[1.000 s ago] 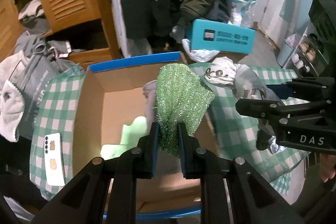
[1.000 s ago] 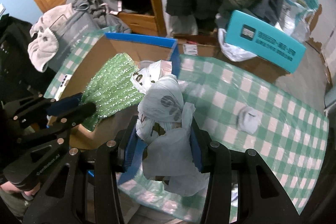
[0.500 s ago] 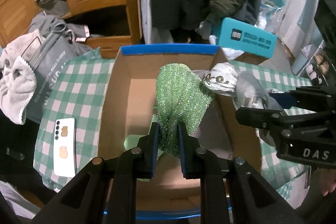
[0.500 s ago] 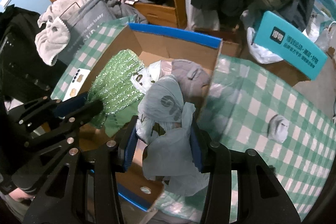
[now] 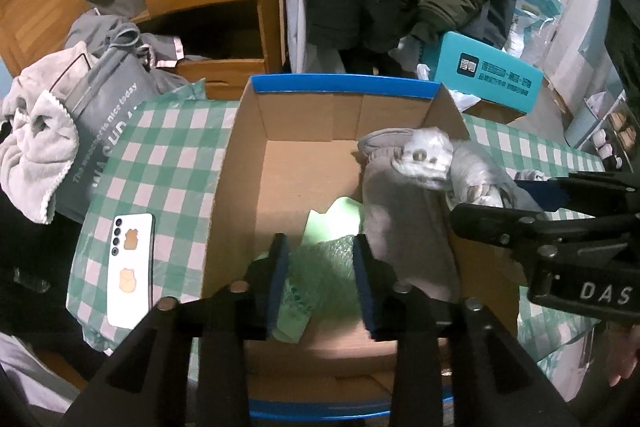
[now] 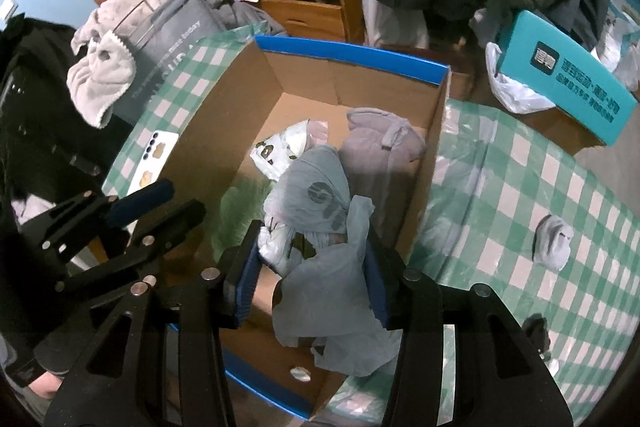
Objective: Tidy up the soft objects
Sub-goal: 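Lower both items into the box and open both grippers, then move both grippers out of the box back over the table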
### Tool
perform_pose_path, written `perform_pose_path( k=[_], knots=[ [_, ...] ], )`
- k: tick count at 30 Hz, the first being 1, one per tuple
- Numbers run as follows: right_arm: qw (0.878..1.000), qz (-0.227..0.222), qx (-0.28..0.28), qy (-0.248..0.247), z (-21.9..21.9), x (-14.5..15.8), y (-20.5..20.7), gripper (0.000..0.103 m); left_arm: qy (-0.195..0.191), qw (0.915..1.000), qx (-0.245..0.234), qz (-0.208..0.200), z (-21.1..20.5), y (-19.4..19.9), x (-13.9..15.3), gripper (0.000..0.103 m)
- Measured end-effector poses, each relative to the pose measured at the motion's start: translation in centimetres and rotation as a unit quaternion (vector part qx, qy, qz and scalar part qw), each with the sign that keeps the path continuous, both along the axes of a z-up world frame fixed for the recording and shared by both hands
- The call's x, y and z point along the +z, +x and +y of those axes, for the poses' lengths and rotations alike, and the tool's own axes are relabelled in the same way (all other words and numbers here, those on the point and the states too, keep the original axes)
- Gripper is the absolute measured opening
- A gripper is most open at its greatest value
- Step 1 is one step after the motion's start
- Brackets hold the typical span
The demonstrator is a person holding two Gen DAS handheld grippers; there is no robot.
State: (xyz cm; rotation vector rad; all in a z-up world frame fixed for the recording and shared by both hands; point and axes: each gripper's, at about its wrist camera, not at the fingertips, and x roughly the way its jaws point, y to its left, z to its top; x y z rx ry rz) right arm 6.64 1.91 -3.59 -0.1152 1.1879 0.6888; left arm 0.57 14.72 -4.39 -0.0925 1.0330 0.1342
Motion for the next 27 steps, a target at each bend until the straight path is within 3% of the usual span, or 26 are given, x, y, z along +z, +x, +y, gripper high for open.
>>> perform_pose_path(
  k=[6,19,27],
  knots=[
    [1.000,-0.006,-0.011,0.006,-0.9,0.4,0.3,0.064,0.002,1.0000,-0.006,-0.006,-0.5,0.0,0.3,0.043],
    [0.999,-0.009,-0.035,0.001,-3.9,0.6,0.3,0.064,0.006,0.9994,-0.033,-0.010,-2.7,0.1,0.5,0.049],
    [0.999,-0.013,-0.052,-0.004,-6.5,0.5,0.3,0.070,0.012,0.9984,-0.054,-0.011,-4.7,0.2,0.6,0.057]
  ],
)
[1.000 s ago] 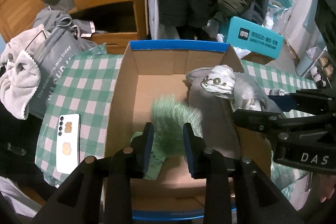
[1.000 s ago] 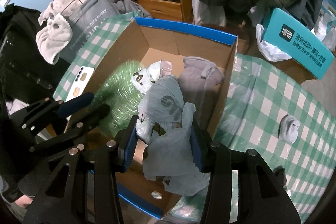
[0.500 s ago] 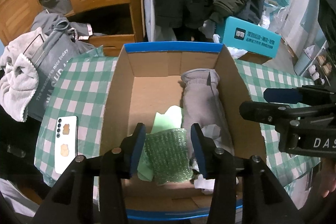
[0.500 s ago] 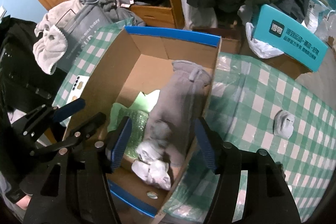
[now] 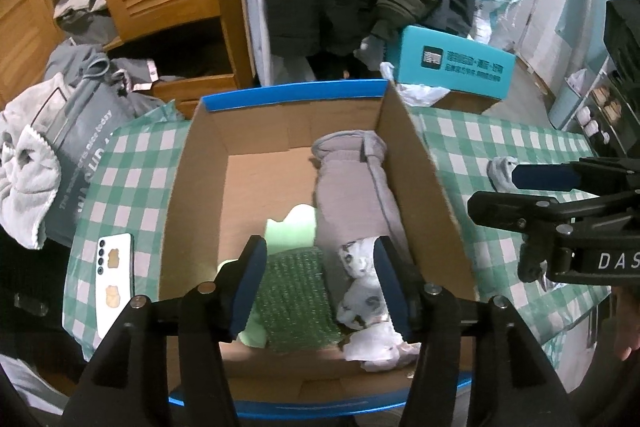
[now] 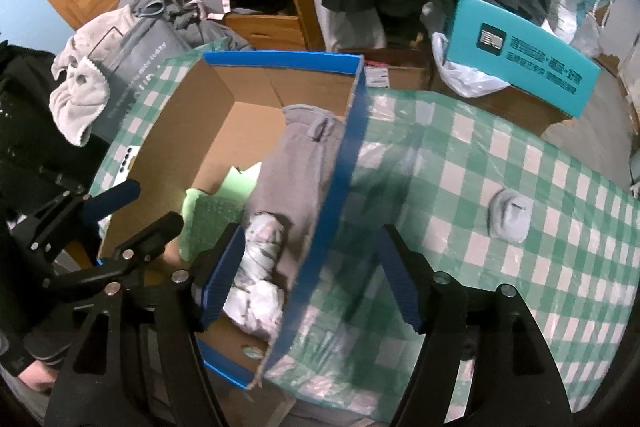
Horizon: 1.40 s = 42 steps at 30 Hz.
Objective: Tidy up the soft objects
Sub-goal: 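Move both grippers out of the box back over the table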
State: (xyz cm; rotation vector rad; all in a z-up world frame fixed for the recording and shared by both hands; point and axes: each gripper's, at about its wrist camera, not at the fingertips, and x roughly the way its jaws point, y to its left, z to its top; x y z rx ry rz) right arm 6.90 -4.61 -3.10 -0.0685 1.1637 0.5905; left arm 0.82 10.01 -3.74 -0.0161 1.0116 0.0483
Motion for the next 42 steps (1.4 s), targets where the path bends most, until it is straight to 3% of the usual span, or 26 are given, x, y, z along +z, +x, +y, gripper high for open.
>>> perform_pose_path(
  k=[3,8,30,42],
  knots=[
    [1.000,0.000,-0.008,-0.003,-1.1,-0.2,0.0,0.071,-0.002,0.9999,-0.013,0.000,-1.1,0.1,0.2,0.058],
    [1.000,-0.001,-0.027,-0.008,-3.4,-0.3,-0.1,0.075,-0.001,0.9995,-0.031,-0.006,-2.9,0.3,0.5,0.071],
    [0.991,0.013,-0.130,-0.041,-16.7,-3.1,-1.5,0.076,0.009,0.9937,-0.109,0.024,-12.0,1.8,-1.0,0.071],
    [0.984,0.052,-0.160,-0.055,-21.2,-6.8,-2.3,0.076,0.014,0.9863,-0.154,0.057,-17.1,2.4,-3.4,0.071]
  ],
)
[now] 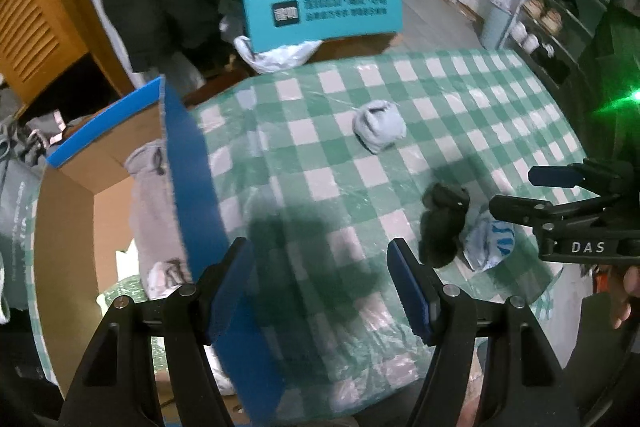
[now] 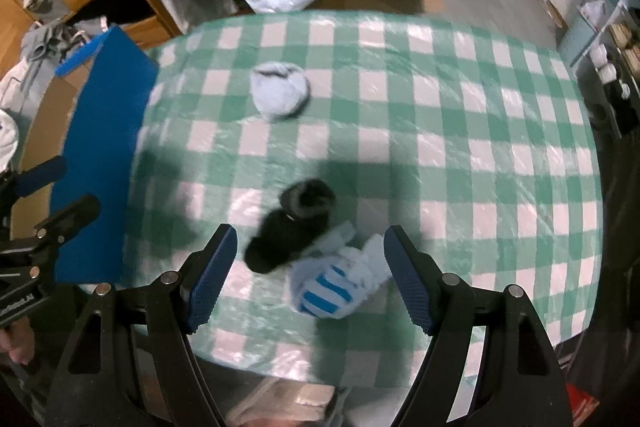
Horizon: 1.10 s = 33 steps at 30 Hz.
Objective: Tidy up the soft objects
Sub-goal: 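Move both grippers out of the box back over the table, then close the right gripper on the blue-striped white bag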
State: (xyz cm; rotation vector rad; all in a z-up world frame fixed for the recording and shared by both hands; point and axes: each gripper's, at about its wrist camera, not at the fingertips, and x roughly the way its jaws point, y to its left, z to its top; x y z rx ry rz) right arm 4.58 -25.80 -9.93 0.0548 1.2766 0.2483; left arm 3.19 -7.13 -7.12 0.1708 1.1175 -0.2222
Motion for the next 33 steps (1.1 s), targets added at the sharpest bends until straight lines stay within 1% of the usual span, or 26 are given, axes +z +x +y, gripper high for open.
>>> perform_pose_path(
  k=[8,15,21,27,33],
  knots=[
    [0.999,0.042,-0.018,-0.011,-1.6,-4.1,-0.3,0.076,0.002,0.9998,-0.010,0.016,-1.8,0.8,-1.3,0.071],
    [0.997,0.073,-0.012,-0.022,-2.2,-6.5,-0.9,0.076,0.007,0.9992,-0.014,0.037,-2.7,1.1,-2.7,0.071],
    [0.995,0.084,-0.028,-0.037,-4.3,-7.3,-1.0,0.076,0.012,0.9988,-0.021,0.044,-3.6,1.3,-3.5,0.071],
    [0.995,0.079,-0.050,-0.021,-6.9,-8.0,-0.4,0.076,0.016,0.9983,-0.026,0.050,-4.4,1.9,-4.1,0.071],
    [0.996,0.063,-0.059,-0.008,-7.8,-7.5,0.6,0.076,0.015,0.9982,-0.020,0.054,-4.3,2.6,-4.6,0.071]
  ],
)
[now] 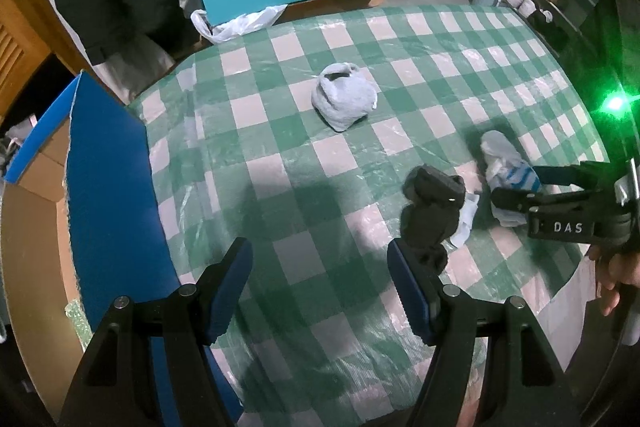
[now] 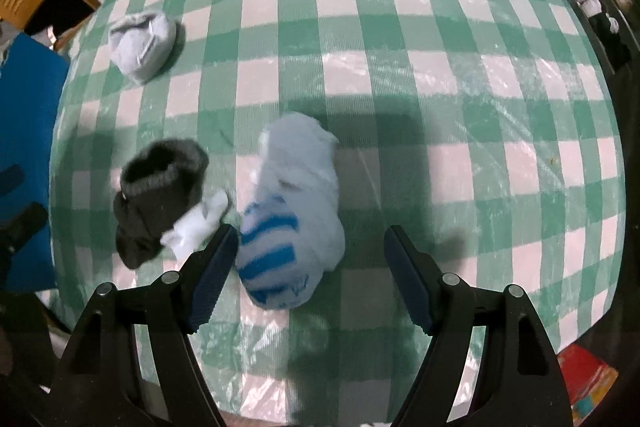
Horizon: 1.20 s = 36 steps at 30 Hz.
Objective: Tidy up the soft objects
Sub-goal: 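Close the right gripper on the blue-striped white bag, then lower the left gripper onto the light grey sock and close on it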
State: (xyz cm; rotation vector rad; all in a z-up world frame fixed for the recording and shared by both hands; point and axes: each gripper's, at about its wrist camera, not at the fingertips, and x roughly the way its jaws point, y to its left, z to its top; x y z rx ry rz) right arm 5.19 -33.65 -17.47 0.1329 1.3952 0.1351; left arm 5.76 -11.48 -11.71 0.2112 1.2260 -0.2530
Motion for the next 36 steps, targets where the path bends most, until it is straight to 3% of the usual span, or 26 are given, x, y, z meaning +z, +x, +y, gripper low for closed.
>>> perform_pose_path(
  k=[7,10,14,18,27,36],
  knots=[
    [1.000,0.009,0.000,0.003,-0.2,-0.3,1.7,0.075,-0.008,0.9999,0.013,0.002,0.7,0.9,-0.3,0.071],
    [1.000,0.013,0.002,0.002,0.6,-0.7,1.4,0.058,-0.015,0.9997,0.017,0.004,0.7,1.4,-0.3,0.071],
    [1.000,0.013,-0.001,0.002,0.4,-0.8,1.5,0.053,-0.022,0.9996,0.017,0.003,0.5,1.9,-0.2,0.080],
    [1.000,0.006,-0.010,0.012,-0.2,-0.6,1.9,0.049,-0.039,0.9990,0.022,0.002,0.4,2.7,-0.1,0.081],
    [0.999,-0.035,-0.021,0.032,-1.4,1.4,5.6,0.049,-0.058,0.9978,0.030,0.006,-0.3,4.8,-0.8,0.081],
    [0.998,-0.062,-0.003,0.024,1.6,2.5,6.5,0.049,-0.062,0.9977,0.025,0.007,-1.4,6.7,-1.4,0.081]
  ],
)
